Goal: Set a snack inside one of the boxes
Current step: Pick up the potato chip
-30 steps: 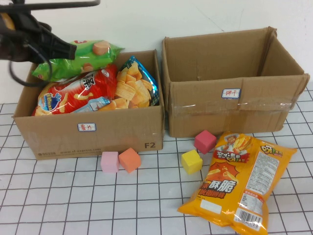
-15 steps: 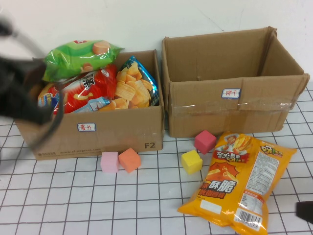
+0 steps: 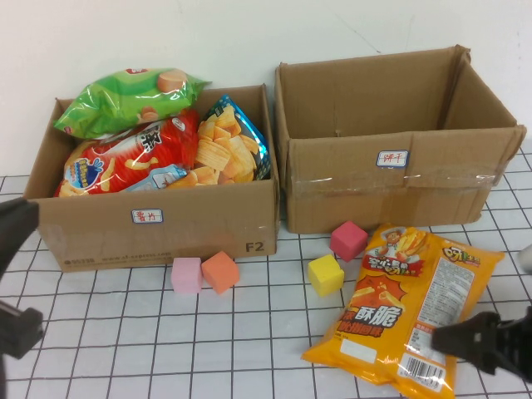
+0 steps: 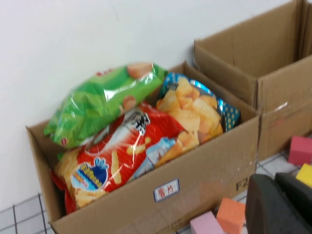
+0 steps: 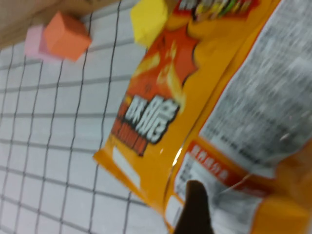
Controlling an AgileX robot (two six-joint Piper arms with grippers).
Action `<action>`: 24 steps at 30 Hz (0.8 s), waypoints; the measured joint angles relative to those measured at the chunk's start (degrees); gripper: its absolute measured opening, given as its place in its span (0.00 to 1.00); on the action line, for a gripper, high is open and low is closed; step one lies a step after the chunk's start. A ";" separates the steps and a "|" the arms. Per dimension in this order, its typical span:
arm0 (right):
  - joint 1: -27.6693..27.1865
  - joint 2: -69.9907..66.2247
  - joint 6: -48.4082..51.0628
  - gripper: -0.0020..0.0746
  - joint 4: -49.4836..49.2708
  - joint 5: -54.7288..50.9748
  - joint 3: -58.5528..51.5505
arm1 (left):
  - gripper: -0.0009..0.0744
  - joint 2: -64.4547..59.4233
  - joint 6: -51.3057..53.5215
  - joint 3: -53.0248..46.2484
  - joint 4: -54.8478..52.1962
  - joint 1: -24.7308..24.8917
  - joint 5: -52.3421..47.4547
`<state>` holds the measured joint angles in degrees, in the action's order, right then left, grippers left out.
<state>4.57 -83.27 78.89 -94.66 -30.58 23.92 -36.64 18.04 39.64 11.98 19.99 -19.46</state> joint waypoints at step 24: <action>0.00 -20.86 11.52 0.35 -3.88 -15.44 6.90 | 0.01 0.94 0.00 0.00 0.00 0.00 -7.84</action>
<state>4.57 -104.14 90.41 -98.54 -46.02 30.82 -35.70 18.04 39.64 11.98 19.99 -27.29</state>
